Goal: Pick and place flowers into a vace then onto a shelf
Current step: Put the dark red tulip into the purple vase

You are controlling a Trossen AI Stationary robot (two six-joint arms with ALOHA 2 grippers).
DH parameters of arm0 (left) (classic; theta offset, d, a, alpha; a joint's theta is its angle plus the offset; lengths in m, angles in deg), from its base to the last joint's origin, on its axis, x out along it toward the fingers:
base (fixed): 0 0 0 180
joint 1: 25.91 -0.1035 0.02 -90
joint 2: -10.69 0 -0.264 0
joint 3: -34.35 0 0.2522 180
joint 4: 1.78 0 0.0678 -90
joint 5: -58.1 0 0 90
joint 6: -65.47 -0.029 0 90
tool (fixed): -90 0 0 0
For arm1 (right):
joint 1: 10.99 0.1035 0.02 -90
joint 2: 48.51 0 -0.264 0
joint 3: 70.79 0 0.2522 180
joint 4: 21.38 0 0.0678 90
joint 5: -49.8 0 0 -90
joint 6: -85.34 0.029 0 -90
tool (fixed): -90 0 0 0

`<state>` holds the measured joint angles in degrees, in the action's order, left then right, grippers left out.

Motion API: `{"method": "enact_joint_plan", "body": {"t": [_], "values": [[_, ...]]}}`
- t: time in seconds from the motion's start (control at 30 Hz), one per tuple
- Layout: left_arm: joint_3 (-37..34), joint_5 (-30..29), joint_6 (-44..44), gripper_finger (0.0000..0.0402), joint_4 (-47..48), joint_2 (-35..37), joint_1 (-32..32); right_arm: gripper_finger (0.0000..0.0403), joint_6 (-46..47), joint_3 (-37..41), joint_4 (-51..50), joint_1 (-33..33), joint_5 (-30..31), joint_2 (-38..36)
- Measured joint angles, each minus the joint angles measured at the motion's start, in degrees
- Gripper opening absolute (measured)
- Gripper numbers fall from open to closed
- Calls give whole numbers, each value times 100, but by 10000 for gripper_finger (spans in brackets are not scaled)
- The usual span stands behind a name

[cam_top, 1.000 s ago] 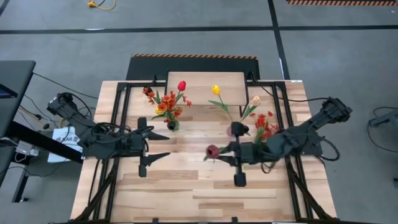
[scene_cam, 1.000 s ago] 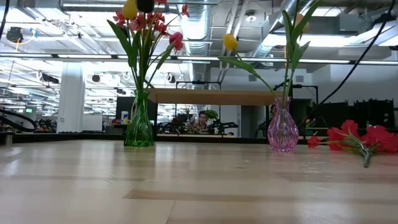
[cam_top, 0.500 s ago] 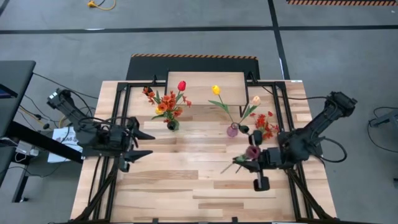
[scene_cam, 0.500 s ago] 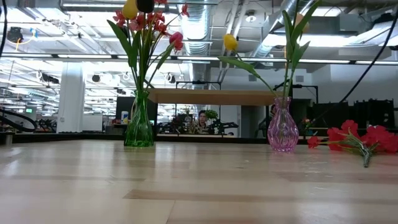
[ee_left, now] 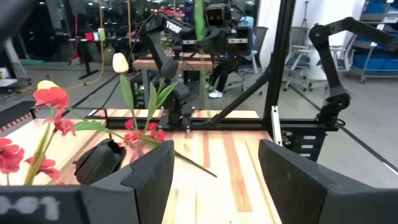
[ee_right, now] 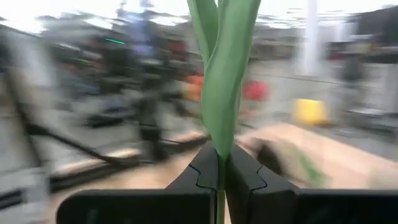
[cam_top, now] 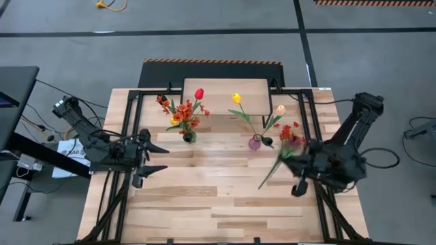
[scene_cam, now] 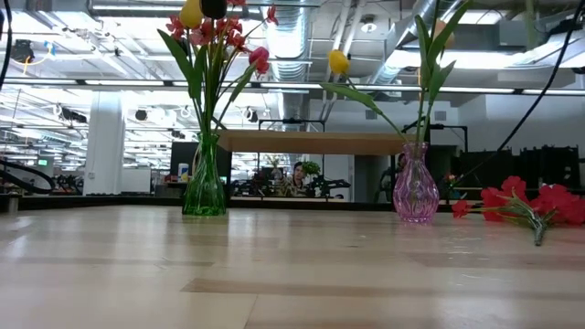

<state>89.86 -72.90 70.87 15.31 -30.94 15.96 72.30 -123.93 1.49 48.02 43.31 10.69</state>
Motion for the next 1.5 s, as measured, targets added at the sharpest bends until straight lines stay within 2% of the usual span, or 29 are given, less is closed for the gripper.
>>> {"method": "enact_joint_plan", "body": {"t": [0.07, 0.2, 0.3, 0.47, 0.63, 0.73, 0.93, 1.1, 1.17, 1.33, 1.43, 1.5], "values": [[0, -28, 10, 224, 21, 0, -3, 0, -254, 0, -33, 36, 622, -96], [0, -15, 15, 224, 23, 0, -3, 0, -402, 0, -362, -344, 332, -256], [0, -19, 8, 224, 23, -33, -3, 0, -238, 0, -950, -741, 637, -333], [0, -19, 7, 224, 29, -39, -3, 0, 860, 0, -2355, -1303, 67, -619], [0, -19, 7, 224, 22, -39, -3, 0, 2324, 0, -4129, -1717, -175, -926], [0, -19, 14, 224, 21, -39, -3, 0, 2931, 0, -4937, -1699, -244, -1131], [0, -19, 16, 224, -34, -39, -3, 0, 3053, 0, -5760, -1243, -422, -1586], [0, -19, 38, 224, -39, -39, -3, 0, 3064, 0, -6286, -621, -1284, -2161], [0, -19, 40, 224, -36, -39, -3, 0, 3065, 6, -6390, -363, -1851, -2369], [0, -28, 40, 224, -41, -39, -3, 0, 3104, 377, -6000, 171, -2522, -2439], [2, -32, 40, 224, -41, -39, -3, 0, 2955, 975, -4916, 451, -2956, -2434], [2, -34, 40, 224, -41, -39, -3, 0, 2668, 1516, -3696, 570, -3232, -2406]]}}
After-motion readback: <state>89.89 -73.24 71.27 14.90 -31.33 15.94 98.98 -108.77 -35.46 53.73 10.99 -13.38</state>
